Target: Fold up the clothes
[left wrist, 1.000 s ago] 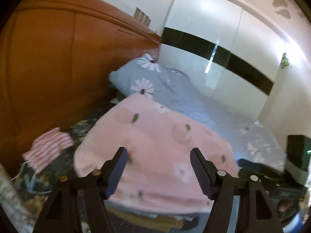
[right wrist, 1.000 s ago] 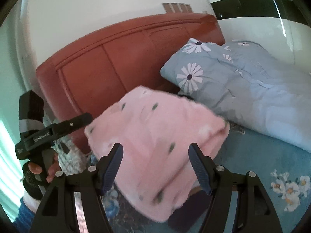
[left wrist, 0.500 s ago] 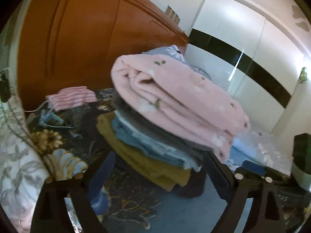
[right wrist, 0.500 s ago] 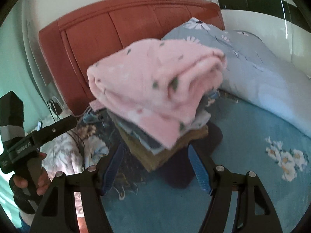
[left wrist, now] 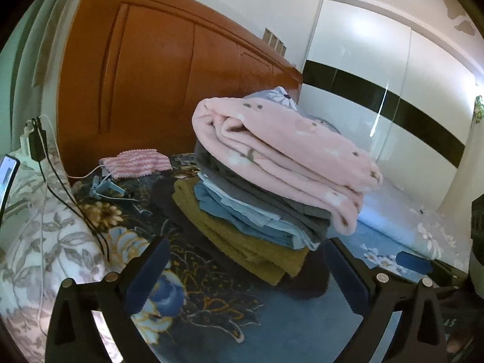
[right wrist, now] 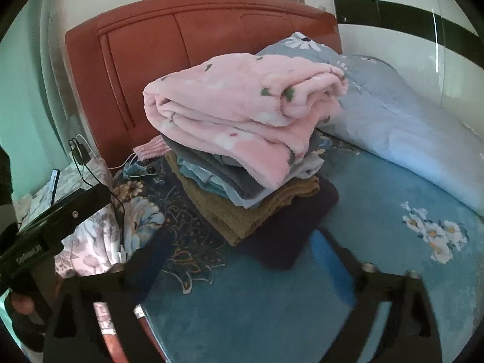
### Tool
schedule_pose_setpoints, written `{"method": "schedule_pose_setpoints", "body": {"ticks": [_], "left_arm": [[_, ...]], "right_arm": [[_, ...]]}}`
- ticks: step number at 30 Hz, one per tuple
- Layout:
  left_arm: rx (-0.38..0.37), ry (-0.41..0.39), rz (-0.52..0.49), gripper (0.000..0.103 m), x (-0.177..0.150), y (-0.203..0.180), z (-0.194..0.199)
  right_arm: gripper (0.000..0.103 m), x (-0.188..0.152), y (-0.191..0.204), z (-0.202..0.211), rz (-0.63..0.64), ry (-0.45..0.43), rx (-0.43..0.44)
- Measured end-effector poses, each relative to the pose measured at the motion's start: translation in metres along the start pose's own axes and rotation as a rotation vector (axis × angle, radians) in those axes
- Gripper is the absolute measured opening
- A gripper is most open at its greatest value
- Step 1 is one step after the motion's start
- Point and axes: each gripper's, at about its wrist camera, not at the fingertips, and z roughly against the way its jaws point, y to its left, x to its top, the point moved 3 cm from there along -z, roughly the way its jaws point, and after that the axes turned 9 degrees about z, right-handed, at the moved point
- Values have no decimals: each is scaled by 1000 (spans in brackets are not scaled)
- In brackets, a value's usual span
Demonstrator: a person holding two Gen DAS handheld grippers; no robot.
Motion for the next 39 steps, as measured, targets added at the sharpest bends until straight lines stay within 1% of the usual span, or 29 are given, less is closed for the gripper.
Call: {"method": "schedule_pose_setpoints", "body": {"ticks": [1, 4, 7, 9, 11, 15, 20, 22, 26, 28, 35, 39], "left_arm": [[-10, 1, 3, 103, -1, -1, 3], [2, 0, -11, 103, -5, -5, 10], [53, -22, -43, 103, -7, -8, 21], [67, -50, -56, 103, -8, -8, 30], [71, -57, -54, 103, -8, -7, 35], [73, -70, -54, 103, -8, -9, 45], [83, -80, -69, 103, -9, -12, 51], [65, -75, -59, 103, -10, -13, 53], [66, -58, -59, 103, -11, -15, 54], [76, -62, -61, 103, -11, -16, 56], [93, -41, -80, 103, -15, -21, 56], [88, -28, -90, 103, -17, -26, 54]], "right_arm": [[100, 0, 2, 3, 7, -4, -8], [100, 0, 13, 15, 48, -24, -43], [100, -2, 21, 26, 91, -47, -83], [100, -3, 22, 33, 83, -58, -96], [100, -4, 24, 41, 74, -69, -108], [100, -7, 23, 48, 26, -63, -113], [100, -13, 24, 51, 13, -44, -116], [100, -15, 24, 52, 4, -34, -119], [100, -18, 24, 54, -14, -25, -114], [100, -19, 24, 55, -19, -23, -113], [100, -23, 28, 58, -8, -16, -104], [100, -23, 28, 59, -8, -15, -112]]}}
